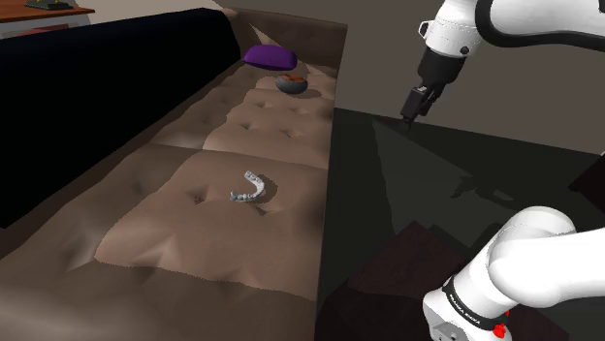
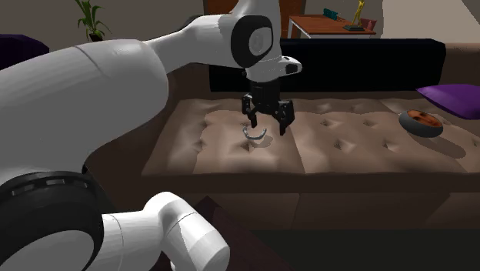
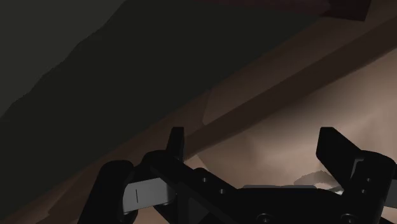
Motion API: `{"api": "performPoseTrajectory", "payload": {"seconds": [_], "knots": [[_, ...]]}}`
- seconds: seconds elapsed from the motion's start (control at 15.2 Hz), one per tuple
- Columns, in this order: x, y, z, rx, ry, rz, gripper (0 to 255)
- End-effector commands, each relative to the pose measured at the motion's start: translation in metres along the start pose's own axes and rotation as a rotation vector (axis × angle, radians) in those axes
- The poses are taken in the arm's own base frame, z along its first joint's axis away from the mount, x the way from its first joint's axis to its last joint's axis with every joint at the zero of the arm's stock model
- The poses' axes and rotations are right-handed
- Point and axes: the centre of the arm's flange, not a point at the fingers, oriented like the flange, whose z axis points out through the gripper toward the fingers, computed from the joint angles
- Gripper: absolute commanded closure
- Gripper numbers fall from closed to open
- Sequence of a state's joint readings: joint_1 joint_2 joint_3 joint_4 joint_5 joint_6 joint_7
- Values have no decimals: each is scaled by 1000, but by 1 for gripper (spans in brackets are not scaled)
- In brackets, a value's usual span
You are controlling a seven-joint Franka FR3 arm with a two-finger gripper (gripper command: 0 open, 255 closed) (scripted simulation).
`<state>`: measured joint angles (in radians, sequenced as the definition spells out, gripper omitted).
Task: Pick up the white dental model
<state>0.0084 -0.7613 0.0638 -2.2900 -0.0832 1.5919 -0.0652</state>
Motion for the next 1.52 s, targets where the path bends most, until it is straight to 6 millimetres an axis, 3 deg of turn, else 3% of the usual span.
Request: {"api": "performPoseTrajectory", "payload": {"seconds": [0.0,1.45], "knots": [[0,0,0,0,0,0,0],[211,-135,159,34,-79,46,0]]}}
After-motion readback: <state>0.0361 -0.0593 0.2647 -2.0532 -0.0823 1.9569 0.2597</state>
